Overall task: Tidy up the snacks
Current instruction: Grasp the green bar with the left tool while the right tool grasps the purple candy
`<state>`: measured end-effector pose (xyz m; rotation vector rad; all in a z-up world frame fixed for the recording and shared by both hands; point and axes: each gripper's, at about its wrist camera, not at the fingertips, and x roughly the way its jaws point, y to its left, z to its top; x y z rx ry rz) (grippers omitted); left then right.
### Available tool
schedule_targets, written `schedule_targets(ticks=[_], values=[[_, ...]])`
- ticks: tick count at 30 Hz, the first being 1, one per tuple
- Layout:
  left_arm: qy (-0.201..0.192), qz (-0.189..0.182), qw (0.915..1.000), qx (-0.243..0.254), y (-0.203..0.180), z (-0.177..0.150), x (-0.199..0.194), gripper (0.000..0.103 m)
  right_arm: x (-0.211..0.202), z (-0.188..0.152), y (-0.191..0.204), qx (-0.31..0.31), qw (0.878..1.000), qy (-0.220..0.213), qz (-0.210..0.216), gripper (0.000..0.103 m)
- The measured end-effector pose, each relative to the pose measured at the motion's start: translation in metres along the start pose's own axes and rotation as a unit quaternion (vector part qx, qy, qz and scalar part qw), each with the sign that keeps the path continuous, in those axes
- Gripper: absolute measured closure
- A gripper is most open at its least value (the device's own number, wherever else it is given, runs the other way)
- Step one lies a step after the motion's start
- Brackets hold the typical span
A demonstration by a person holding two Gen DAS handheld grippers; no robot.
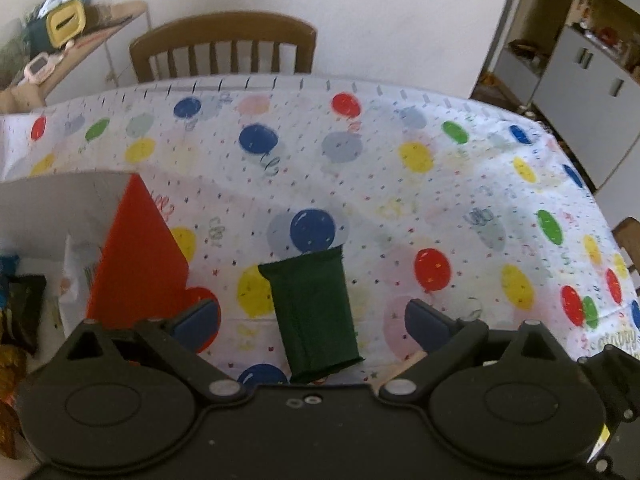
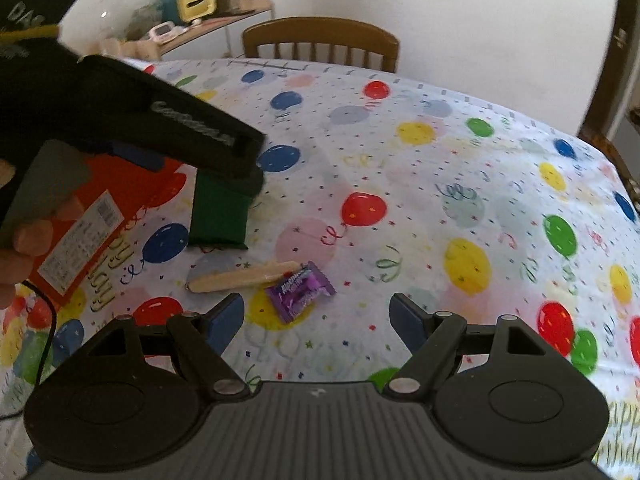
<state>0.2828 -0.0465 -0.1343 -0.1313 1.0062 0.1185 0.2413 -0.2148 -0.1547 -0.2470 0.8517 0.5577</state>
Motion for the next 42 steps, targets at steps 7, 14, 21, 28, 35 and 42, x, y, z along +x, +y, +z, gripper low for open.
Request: schedule_targets(ticks=[7, 14, 21, 28, 35, 42], values=[[0.022, 0.008, 0.9995, -0.021, 0.001, 0.002, 0.018, 0.012, 0.017, 0.004, 0.003, -0.033, 0.999, 0.002, 0.015, 0.031], [0.040, 0.007, 0.9985, -0.036, 0.002, 0.004, 0.030, 0.025, 0.029, 0.004, 0.004, -0.047, 0.998, 0.008, 0.027, 0.046], [0.055, -0.005, 0.9973, -0.048, 0.003, 0.004, 0.035, 0.043, 0.033, 0.005, 0.004, -0.057, 0.998, 0.004, 0.028, 0.060], [0.063, -0.020, 0.9959, -0.061, 0.008, 0.003, 0.038, 0.060, 0.031, 0.006, 0.006, -0.057, 0.998, 0.002, 0.020, 0.073], [0.065, -0.027, 0.9954, -0.064, 0.013, 0.001, 0.035, 0.062, 0.024, 0.002, 0.005, -0.043, 0.999, -0.001, 0.010, 0.075], [0.061, -0.038, 0.9955, -0.061, 0.014, -0.003, 0.023, 0.062, 0.005, -0.003, 0.002, -0.024, 1.000, -0.008, 0.004, 0.075]])
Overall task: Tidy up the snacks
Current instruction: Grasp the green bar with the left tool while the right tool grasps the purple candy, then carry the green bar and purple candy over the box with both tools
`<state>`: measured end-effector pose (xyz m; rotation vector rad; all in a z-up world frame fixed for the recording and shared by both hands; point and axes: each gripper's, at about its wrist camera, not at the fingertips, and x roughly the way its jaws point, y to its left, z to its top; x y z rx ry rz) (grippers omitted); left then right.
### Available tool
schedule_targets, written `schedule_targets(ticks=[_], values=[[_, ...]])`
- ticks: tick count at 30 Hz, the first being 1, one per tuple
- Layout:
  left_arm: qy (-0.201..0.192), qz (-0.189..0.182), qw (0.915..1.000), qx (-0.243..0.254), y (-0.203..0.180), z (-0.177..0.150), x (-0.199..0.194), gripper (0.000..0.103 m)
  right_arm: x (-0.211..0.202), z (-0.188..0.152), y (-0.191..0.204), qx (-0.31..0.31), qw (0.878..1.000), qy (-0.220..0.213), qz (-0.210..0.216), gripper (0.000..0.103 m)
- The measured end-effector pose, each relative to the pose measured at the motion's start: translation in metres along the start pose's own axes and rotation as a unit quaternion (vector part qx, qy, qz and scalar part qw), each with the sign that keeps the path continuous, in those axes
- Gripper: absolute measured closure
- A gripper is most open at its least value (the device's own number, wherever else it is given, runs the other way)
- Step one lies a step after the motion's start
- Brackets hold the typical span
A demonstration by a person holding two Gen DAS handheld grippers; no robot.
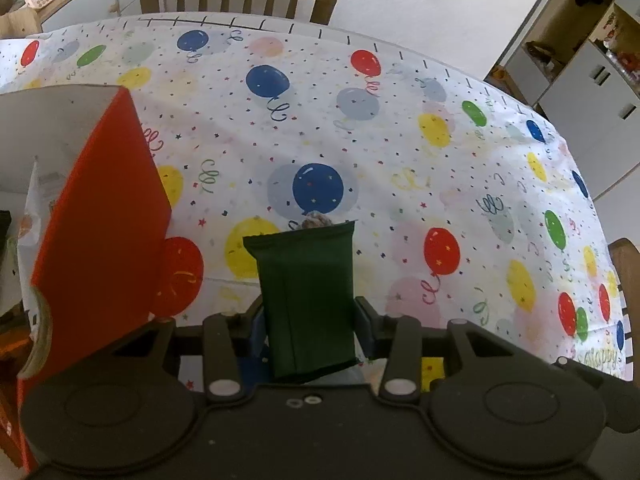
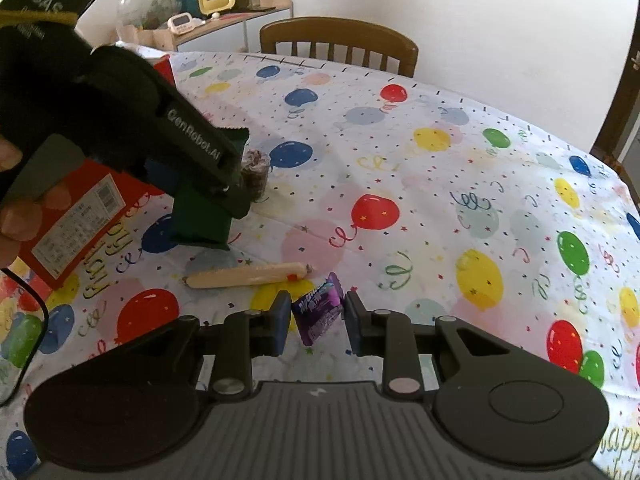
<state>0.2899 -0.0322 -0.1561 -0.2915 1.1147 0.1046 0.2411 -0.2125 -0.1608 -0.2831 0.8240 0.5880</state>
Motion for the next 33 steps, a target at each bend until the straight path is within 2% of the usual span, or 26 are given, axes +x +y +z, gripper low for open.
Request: schedule_targets(ticks=[11, 19, 33], values=[[0.002, -0.028, 0.9994, 0.019, -0.003, -0.012, -0.031, 0.062, -0.048, 0.008, 0.009, 0.014, 0.999, -0.029, 0.000, 0.075], [-0.007, -0.050, 0.9978, 0.043, -0.002, -0.019, -0.066, 0.062, -0.080, 0.019, 0.031, 0.009, 0.999, -0.046, 0.007, 0.075], [-0.039, -0.057, 0.9960, 0.057, 0.036, -0.020, -0.126, 0.062, -0.109, 0.053, 0.085, -0.022, 0.996, -0.082, 0.028, 0.075]])
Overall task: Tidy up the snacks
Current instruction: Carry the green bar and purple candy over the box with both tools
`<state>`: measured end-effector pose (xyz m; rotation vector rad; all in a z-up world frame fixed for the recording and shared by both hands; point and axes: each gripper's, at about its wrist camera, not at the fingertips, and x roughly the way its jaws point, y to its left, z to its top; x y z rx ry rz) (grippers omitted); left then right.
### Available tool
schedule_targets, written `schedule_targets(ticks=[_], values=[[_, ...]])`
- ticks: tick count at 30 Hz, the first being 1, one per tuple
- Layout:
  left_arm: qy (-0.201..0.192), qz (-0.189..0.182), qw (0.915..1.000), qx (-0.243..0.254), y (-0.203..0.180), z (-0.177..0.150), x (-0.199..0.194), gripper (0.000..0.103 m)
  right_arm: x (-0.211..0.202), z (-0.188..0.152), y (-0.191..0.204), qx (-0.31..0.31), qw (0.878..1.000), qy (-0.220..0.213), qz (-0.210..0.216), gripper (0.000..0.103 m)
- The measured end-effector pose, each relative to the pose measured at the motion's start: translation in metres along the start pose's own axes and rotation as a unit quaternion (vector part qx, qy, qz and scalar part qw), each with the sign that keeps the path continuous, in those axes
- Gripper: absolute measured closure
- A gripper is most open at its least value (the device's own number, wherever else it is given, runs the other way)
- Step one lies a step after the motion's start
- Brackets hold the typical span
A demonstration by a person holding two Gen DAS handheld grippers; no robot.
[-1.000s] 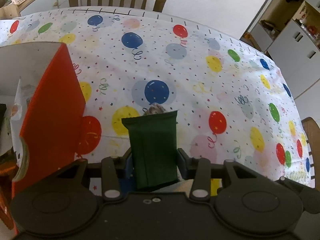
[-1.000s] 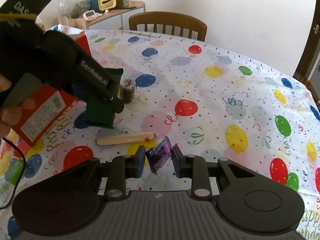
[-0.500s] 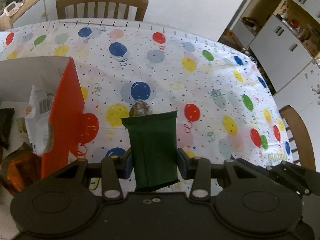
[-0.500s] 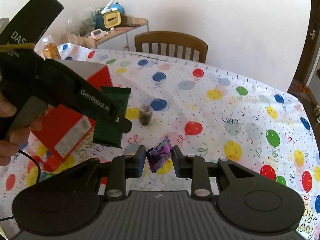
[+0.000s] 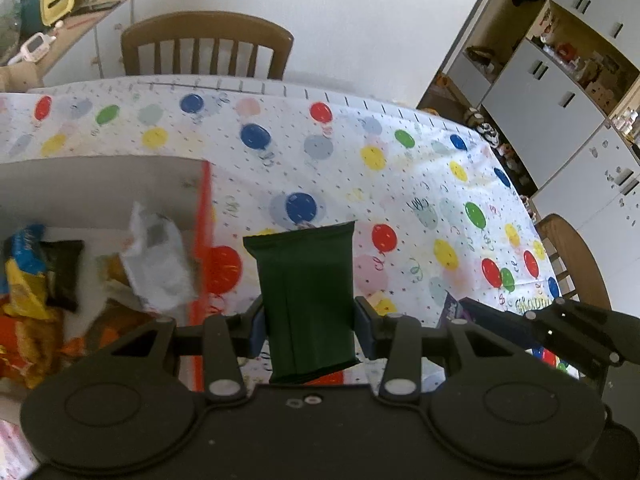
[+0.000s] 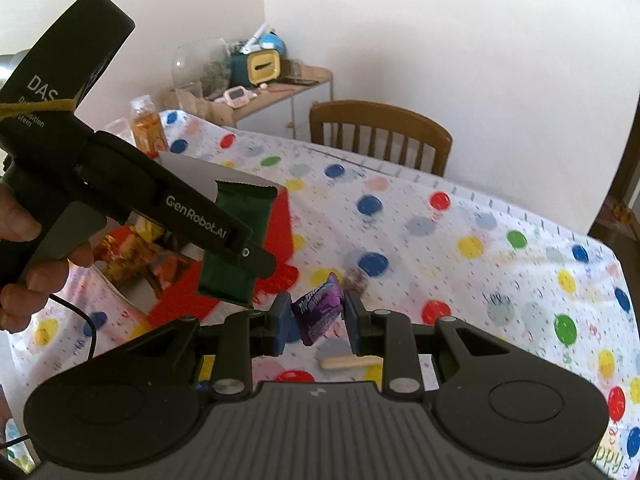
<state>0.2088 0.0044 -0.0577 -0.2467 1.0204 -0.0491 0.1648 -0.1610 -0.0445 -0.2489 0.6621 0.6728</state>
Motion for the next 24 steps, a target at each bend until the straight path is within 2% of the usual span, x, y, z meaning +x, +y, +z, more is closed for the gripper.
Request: schedule_targets(ticks=[13, 24], values=[[-0.026, 0.015, 0.9993, -0.022, 0.063, 0.007, -0.044, 0.062, 0.014, 0.033, 0.057, -0.033, 0.999, -0.015, 0.020, 0.075], [-0.033, 0.034, 0.9983, -0.035, 0.116, 0.009, -0.064, 0.062, 0.036, 0.051, 0.097, -0.052, 0.998, -0.014, 0.032, 0.075]])
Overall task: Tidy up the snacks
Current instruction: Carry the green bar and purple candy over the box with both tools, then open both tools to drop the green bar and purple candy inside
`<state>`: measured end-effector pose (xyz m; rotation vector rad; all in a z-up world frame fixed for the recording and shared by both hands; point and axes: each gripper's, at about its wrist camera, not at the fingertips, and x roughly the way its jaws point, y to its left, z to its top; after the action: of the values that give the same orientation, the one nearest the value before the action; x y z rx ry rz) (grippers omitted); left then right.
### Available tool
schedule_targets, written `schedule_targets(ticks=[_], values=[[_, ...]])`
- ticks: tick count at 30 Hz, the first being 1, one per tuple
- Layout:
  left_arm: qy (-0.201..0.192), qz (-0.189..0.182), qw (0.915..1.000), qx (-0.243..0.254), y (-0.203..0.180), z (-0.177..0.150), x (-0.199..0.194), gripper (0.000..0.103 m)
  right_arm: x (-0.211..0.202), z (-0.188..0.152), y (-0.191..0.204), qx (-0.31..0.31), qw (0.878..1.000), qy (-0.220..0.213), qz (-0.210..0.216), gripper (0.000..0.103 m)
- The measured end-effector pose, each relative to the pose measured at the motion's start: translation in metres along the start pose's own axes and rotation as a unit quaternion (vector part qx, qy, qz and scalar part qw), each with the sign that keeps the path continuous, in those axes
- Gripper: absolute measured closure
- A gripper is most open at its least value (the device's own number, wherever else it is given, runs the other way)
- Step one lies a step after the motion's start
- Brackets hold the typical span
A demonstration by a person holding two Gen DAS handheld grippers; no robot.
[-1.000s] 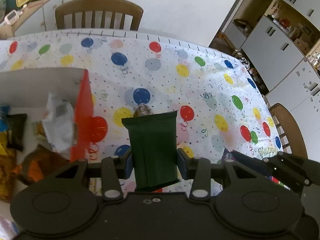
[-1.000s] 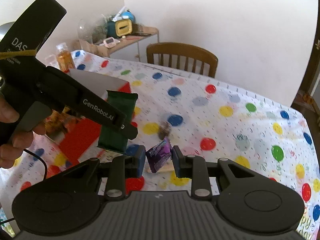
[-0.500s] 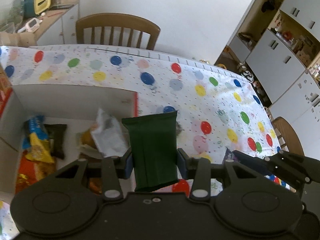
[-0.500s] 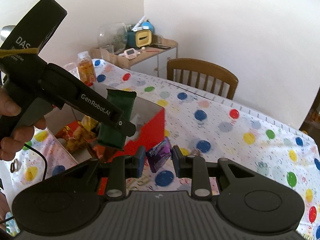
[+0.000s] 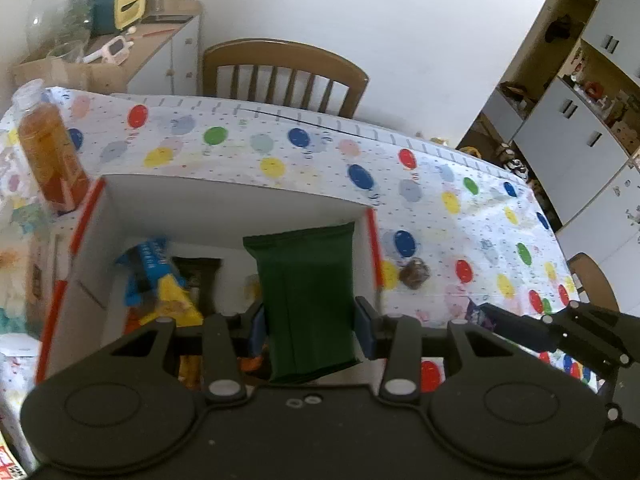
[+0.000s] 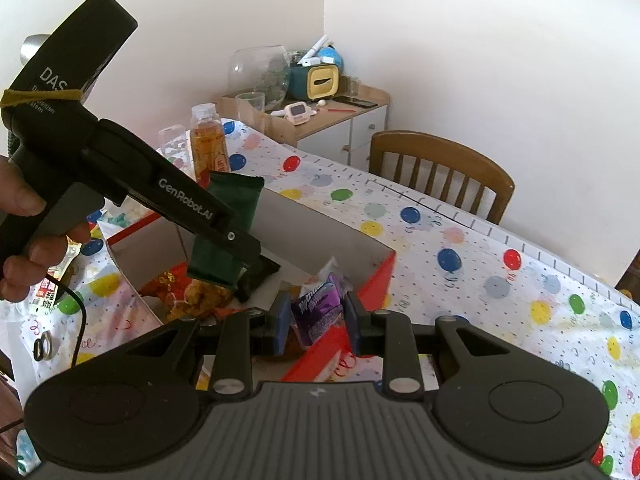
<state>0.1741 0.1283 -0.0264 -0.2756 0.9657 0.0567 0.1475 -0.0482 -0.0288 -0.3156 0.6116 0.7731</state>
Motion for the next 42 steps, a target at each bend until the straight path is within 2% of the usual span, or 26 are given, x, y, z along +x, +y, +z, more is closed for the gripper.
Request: schedule_targets(ticks=[10, 27, 34, 42], values=[[0.007, 0.031, 0.9993, -0.022, 0.052, 0.002, 0.002, 0.062, 0.033, 0.010, 0.020, -0.003, 1.000, 0.015, 0.003, 0.075], [0.053, 0.087, 0.9933, -0.053, 0.126, -0.003, 0.040, 0.062, 0.129, 0.016, 0.044, -0.019, 0.996, 0.086, -0.021, 0.075], [0.063, 0.090, 0.9934, -0.032, 0.127, -0.005, 0.052, 0.063, 0.147, 0.012, 0.048, -0.020, 0.994, 0.108, -0.018, 0.075], [0.067, 0.096, 0.9931, -0.002, 0.117, -0.007, 0.059, 0.064, 0.149, 0.006, 0.048, -0.009, 0.993, 0.119, -0.010, 0.075]])
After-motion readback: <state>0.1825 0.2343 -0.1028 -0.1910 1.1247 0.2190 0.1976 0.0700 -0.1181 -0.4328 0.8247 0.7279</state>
